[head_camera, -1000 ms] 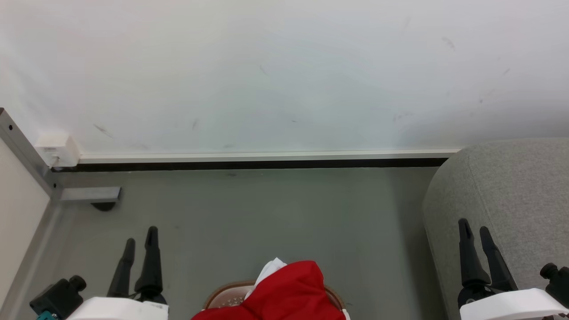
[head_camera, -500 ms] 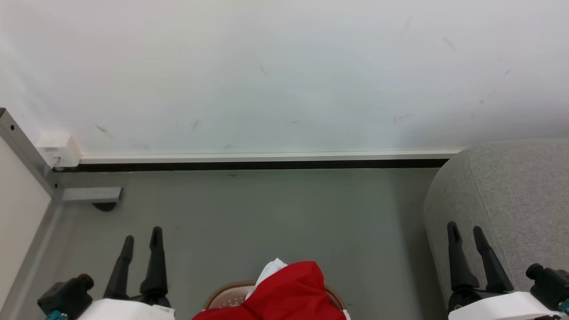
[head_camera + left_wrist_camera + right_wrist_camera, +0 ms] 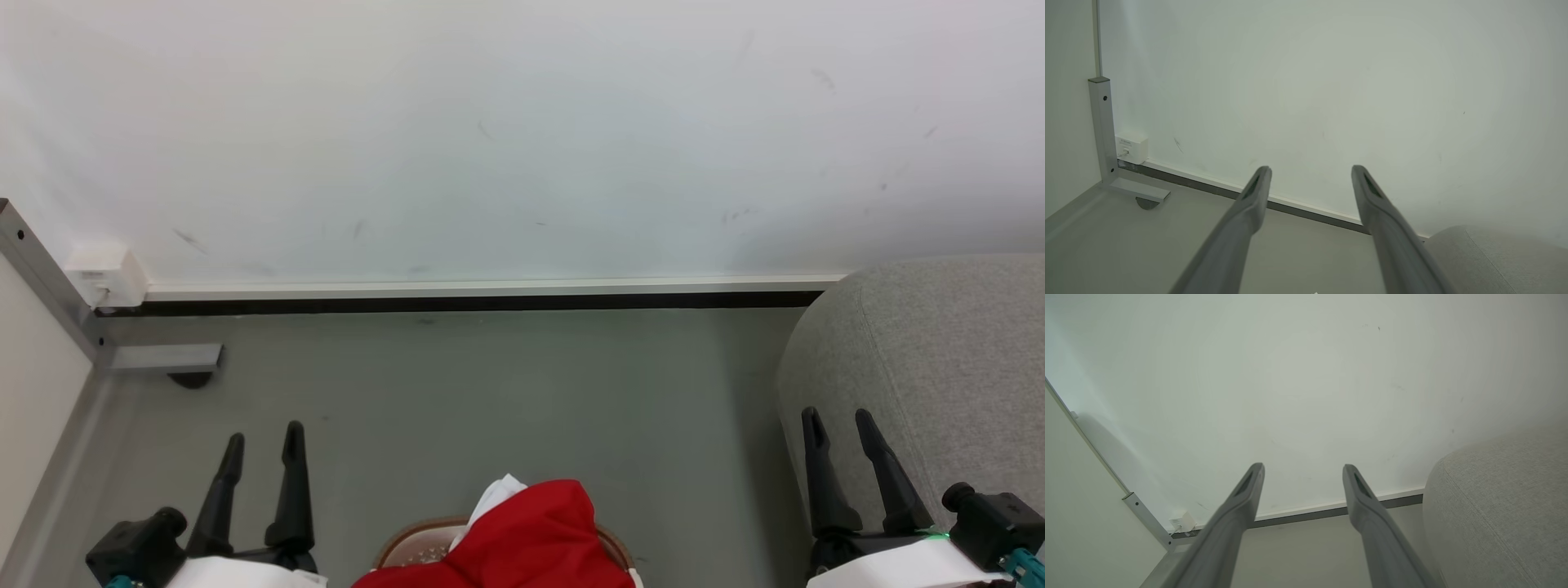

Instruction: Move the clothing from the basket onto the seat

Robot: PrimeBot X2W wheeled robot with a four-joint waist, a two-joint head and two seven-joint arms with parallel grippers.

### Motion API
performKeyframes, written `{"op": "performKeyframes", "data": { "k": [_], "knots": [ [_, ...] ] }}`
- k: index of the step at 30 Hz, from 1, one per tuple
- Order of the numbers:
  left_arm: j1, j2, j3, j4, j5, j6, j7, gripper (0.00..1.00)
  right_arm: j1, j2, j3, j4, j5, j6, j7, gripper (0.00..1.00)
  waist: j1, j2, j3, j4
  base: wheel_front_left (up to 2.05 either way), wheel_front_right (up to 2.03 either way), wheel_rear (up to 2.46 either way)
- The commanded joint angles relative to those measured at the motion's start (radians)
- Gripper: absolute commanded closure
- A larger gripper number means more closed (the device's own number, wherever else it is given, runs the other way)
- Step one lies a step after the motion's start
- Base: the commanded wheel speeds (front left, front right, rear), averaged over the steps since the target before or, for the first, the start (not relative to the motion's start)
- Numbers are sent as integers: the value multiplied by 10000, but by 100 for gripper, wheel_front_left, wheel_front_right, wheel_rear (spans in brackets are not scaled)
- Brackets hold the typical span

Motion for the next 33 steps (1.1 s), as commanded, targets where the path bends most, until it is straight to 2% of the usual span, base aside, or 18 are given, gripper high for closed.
{"op": "performKeyframes", "data": {
  "k": [1, 33],
  "knots": [
    [32, 88, 7, -60, 369, 17, -125, 0, -175, -93, 36, -47, -305, -14, -124, 0, 0, -1, -6, -14, 0, 0, 0],
    [156, 78, -63, -4, 2693, 103, -751, 0, -159, -93, 291, 273, -2277, -19, -754, 0, 0, -1, 18, -57, 0, 0, 0]
  ]
}}
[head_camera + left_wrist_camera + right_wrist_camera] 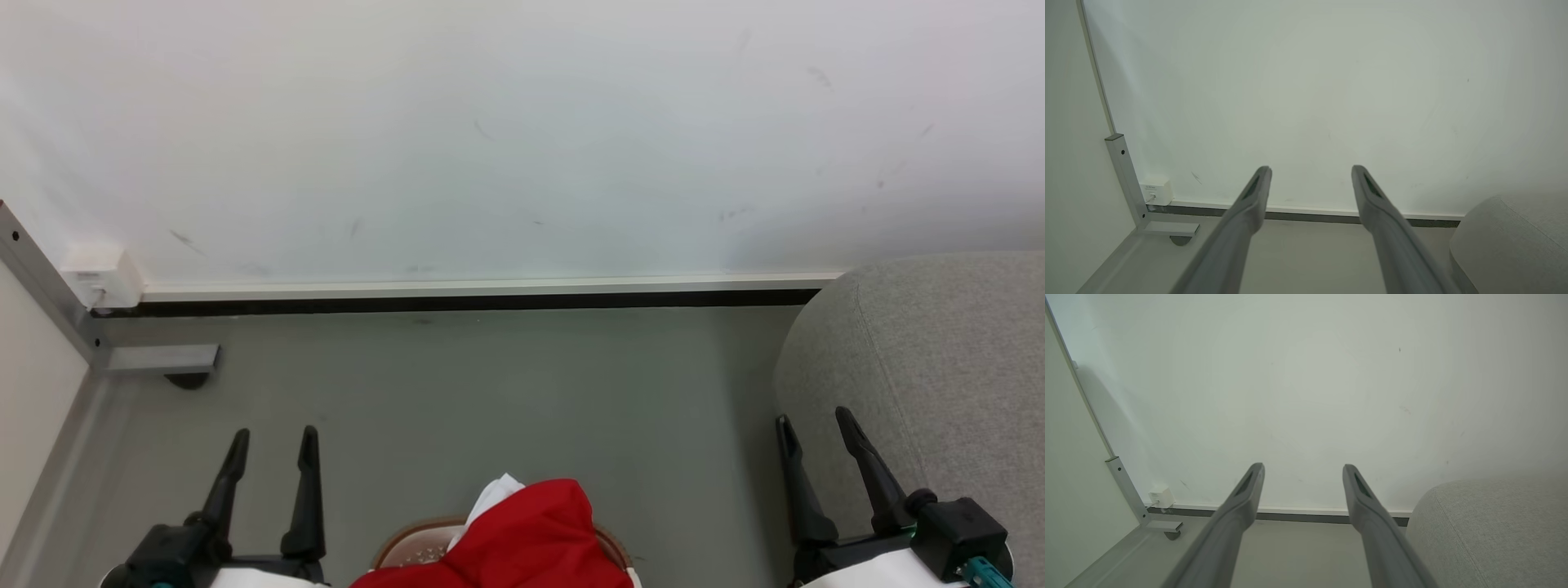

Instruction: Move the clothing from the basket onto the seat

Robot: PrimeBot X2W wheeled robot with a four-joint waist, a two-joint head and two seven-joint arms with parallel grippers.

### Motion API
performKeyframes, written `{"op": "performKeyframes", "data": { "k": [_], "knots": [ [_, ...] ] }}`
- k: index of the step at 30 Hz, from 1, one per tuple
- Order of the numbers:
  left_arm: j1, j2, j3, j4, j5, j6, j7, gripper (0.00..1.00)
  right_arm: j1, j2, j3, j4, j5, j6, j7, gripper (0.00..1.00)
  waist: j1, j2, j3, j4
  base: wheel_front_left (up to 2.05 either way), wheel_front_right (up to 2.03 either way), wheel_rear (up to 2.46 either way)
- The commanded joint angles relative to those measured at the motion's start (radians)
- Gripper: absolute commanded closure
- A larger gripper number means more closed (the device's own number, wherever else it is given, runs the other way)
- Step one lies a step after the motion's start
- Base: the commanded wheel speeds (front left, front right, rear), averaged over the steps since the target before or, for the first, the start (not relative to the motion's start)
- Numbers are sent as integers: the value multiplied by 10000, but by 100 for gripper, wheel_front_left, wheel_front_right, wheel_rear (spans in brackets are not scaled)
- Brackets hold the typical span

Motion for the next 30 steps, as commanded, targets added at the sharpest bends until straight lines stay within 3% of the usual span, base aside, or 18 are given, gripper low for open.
{"op": "performKeyframes", "data": {
  "k": [1, 7, 30],
  "knots": [
    [83, 74, 13, 9, 242, 9, -82, 0, -68, -70, 23, 31, -176, -20, -98, 0, -1, 0, -11, -3, 0, 0, 0],
    [109, 74, -20, 63, 602, 10, -193, 0, -42, -70, 133, 41, -527, -21, -202, 0, -1, 0, -21, -4, 0, 0, 0],
    [80, 67, -29, 271, 278, 74, -166, 0, -147, -67, 75, 136, -257, -21, -167, 0, -1, 0, 67, -323, 0, 0, 0]
  ]
}}
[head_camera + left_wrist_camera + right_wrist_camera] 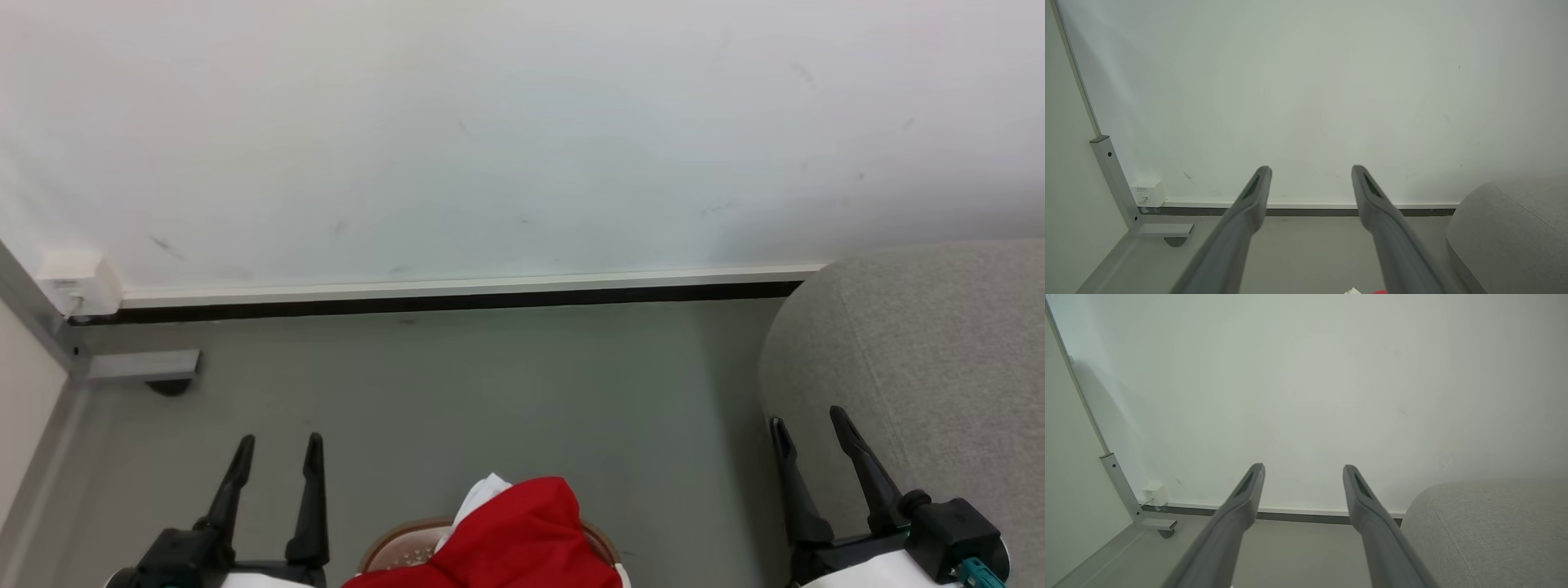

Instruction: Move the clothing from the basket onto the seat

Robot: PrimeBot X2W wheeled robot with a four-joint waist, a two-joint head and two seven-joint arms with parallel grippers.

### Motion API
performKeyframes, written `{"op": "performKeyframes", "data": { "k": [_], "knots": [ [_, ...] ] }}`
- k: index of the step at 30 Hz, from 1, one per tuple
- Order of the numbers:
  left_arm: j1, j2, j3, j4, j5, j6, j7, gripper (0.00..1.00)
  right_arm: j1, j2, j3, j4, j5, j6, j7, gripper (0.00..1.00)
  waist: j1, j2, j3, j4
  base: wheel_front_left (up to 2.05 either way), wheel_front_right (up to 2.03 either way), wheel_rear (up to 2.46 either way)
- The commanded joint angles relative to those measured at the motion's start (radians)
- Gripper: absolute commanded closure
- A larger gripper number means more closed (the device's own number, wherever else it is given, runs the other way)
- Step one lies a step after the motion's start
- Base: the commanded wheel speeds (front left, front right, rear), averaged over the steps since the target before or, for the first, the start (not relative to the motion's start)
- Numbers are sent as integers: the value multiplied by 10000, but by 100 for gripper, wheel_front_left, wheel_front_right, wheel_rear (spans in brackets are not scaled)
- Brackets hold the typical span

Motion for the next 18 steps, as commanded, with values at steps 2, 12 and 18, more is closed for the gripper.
{"op": "performKeyframes", "data": {
  "k": [2, 12, 18],
  "knots": [
    [59, 65, 34, 96, -181, 47, -7, 0, -125, -58, -65, 20, 104, -21, 4, 0, 0, -1, 80, -247, 0, 0, 0],
    [-509, 63, -121, 674, -199, -62, -7, 0, -373, -52, -281, -223, 329, -21, 4, 0, 0, -1, 900, -1069, 0, 0, 0],
    [-1064, 251, -443, 2007, -109, -338, -7, 0, -593, -57, -254, -565, 291, -21, 6, 0, 0, -1, 1699, -1552, 0, 0, 0]
  ]
}}
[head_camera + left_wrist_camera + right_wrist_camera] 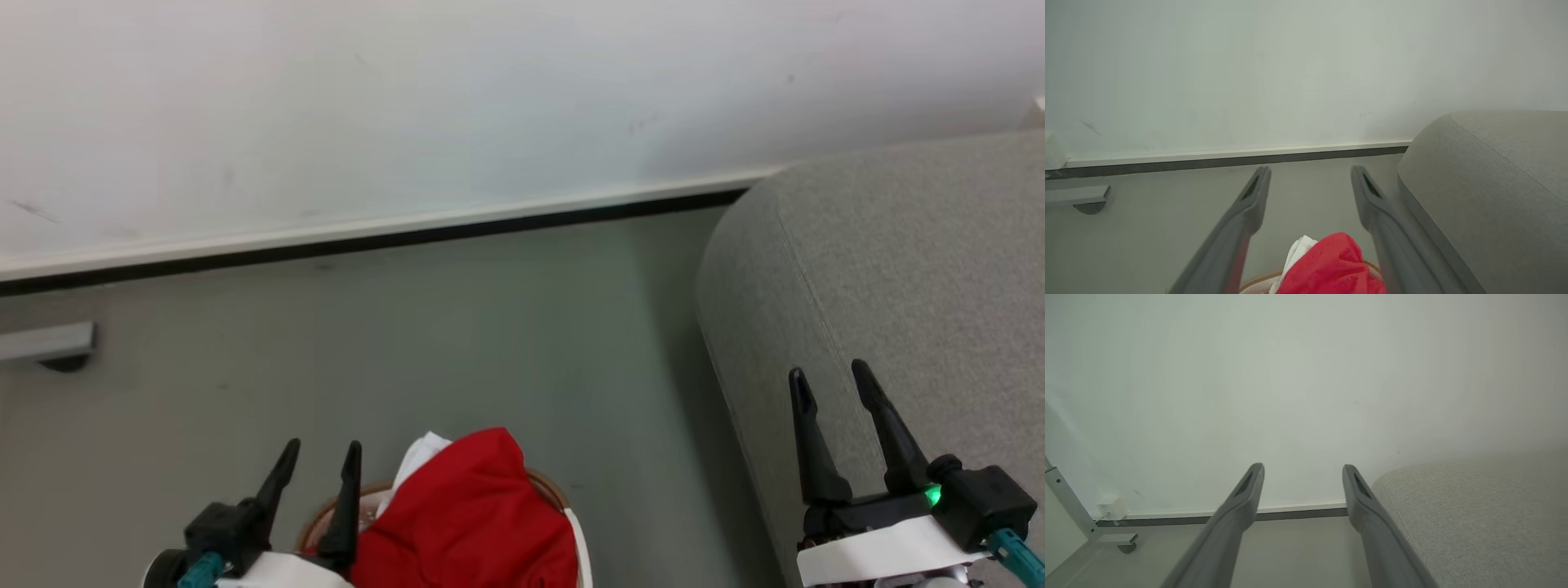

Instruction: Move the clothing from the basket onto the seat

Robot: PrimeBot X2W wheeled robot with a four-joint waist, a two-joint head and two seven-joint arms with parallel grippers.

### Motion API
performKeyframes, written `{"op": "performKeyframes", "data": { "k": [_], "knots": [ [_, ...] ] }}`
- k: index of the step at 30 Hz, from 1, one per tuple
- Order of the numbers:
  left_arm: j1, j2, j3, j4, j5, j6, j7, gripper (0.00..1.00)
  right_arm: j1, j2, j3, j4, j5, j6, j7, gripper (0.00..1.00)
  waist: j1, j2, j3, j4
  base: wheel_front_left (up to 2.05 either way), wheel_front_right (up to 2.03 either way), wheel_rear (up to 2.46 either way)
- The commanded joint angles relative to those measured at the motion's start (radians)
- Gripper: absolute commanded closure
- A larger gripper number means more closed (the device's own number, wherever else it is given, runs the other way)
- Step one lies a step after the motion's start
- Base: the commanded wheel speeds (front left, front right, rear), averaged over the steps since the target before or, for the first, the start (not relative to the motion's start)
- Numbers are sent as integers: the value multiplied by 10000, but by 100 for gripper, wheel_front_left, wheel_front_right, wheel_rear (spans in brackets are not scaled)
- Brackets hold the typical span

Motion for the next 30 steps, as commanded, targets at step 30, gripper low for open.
{"op": "performKeyframes", "data": {
  "k": [30],
  "knots": [
    [-5402, 2582, -6284, 6032, -3164, -316, 1579, 0, -2422, -25, -748, -2531, 1426, -21, 8, 0, 0, 0, 5747, -1874, 0, 0, 0]
  ]
}}
